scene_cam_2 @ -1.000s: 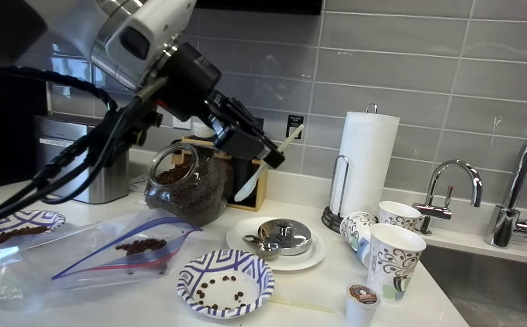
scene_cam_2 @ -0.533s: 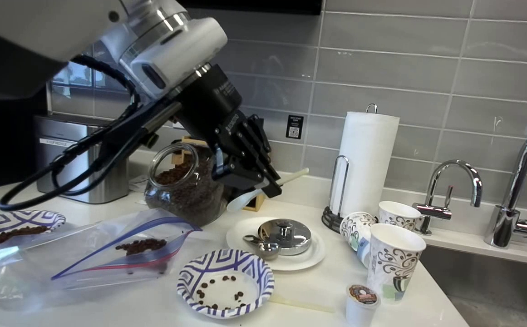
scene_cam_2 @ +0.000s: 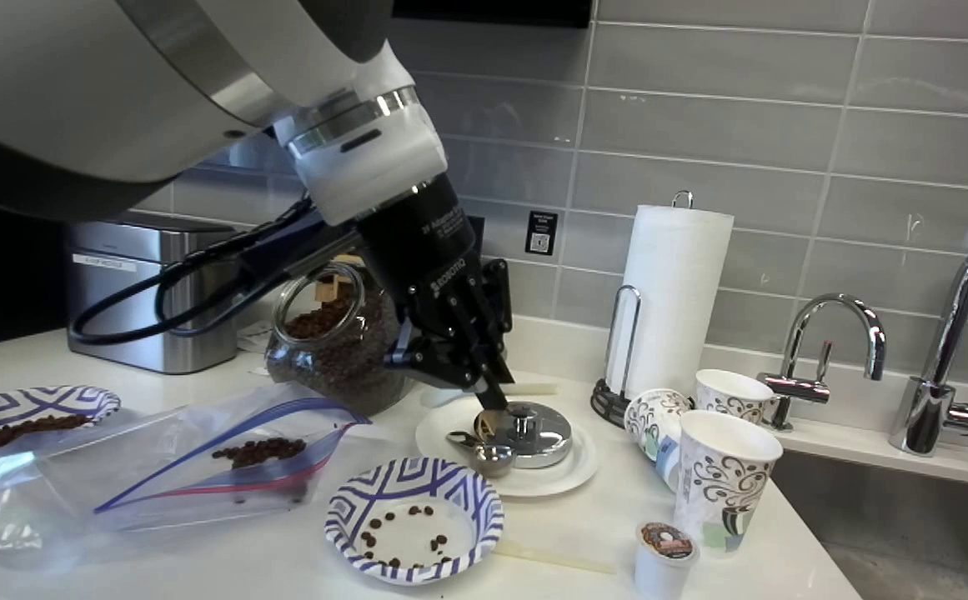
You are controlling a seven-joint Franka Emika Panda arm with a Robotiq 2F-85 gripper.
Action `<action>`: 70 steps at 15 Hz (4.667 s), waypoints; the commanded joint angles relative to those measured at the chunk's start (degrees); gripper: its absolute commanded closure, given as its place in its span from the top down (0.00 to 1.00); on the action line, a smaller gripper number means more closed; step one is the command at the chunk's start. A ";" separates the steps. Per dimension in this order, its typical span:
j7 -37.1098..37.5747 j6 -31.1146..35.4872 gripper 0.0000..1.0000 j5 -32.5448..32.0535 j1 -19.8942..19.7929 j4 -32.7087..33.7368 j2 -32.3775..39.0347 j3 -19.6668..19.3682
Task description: Use the white spoon to place some contents from the glass container into the black and white bowl on the right.
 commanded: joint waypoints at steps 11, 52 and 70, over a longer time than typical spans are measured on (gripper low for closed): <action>-23.71 -0.80 0.03 42.30 -2.00 12.64 13.17 7.64; -23.53 -17.39 0.03 57.44 -0.21 35.13 34.50 10.43; -22.64 -17.17 1.00 57.25 -0.20 33.27 31.38 9.04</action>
